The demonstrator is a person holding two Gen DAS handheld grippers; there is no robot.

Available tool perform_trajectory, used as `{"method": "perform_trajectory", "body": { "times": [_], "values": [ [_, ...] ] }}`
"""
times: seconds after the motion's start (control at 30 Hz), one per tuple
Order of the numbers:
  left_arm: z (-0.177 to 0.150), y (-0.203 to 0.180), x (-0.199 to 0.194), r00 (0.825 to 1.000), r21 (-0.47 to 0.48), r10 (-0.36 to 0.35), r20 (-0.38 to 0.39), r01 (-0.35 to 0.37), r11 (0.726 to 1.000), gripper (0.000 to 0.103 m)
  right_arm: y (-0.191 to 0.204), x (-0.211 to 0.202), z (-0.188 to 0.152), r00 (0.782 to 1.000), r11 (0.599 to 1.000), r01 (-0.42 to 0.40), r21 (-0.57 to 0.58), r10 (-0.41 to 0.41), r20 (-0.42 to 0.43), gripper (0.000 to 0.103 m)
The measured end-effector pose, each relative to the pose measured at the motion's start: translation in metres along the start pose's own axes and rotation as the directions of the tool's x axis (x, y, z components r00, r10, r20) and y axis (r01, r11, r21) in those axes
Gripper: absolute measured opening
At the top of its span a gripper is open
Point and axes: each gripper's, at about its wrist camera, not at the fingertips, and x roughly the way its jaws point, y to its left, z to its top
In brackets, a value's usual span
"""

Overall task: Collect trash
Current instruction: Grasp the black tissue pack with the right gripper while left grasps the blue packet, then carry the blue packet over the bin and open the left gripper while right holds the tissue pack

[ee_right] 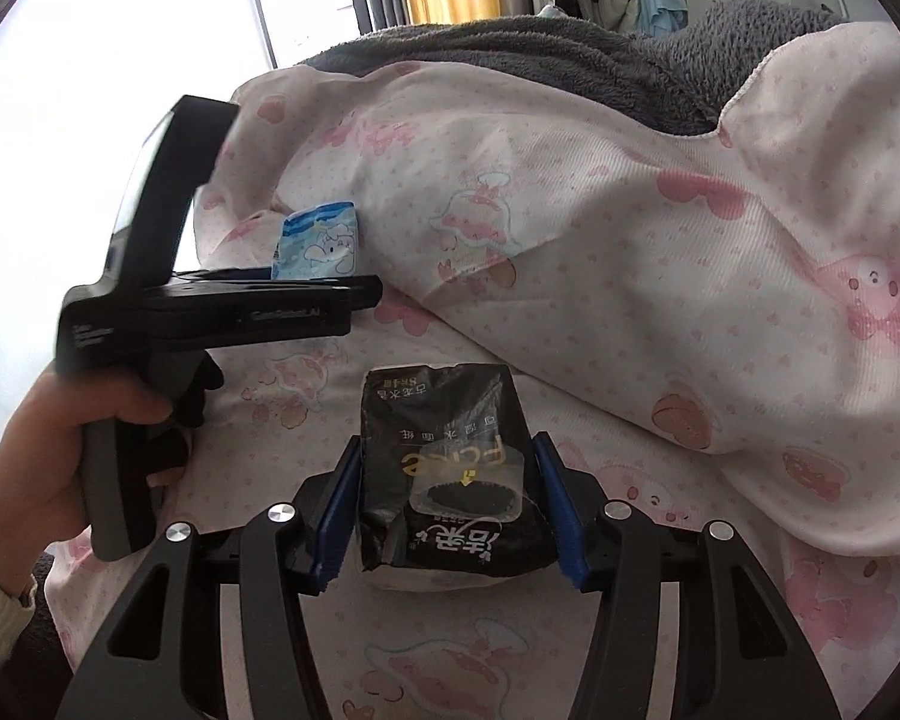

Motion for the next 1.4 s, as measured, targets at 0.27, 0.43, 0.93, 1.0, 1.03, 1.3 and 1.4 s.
{"method": "perform_trajectory", "body": {
  "times": [0.27,0.43,0.93,1.0,1.03,1.3,1.4],
  "values": [
    [-0.004,0.007,-0.007,1.000,0.006,-0.029,-0.001,0.029,1.000,0.061,-0.007,-0.008,0.002,1.000,0.999,0.003,0.054,-0.004,0.012,0.056],
    [-0.015,0.023,-0.027,0.998,-0.001,-0.065,0.026,0.065,0.998,0.060,-0.001,-0.015,0.002,1.000,0.997,0.003,0.073,-0.005,0.023,0.056],
    [-0.054,0.053,-0.106,0.975,0.088,-0.163,0.152,0.151,0.985,0.060,0.029,-0.034,0.008,0.996,0.973,0.003,0.230,-0.022,0.081,0.056],
    [-0.060,0.060,-0.114,0.975,0.084,-0.159,0.156,0.147,0.986,0.060,0.035,-0.036,0.007,0.996,0.969,0.005,0.246,-0.027,0.088,0.056],
    [-0.064,0.064,-0.119,0.976,0.077,-0.156,0.155,0.146,0.986,0.060,0.037,-0.038,0.005,0.995,0.967,0.003,0.253,-0.028,0.093,0.056],
    [-0.092,0.101,-0.138,0.987,0.072,-0.089,0.134,0.080,0.994,0.060,0.073,-0.053,-0.005,0.990,0.961,-0.036,0.275,-0.004,0.144,0.056],
    [-0.103,0.119,-0.140,0.991,0.034,-0.084,0.106,0.081,0.996,0.060,0.099,-0.056,-0.007,0.988,0.969,-0.044,0.243,0.006,0.154,0.056]
  ]
}}
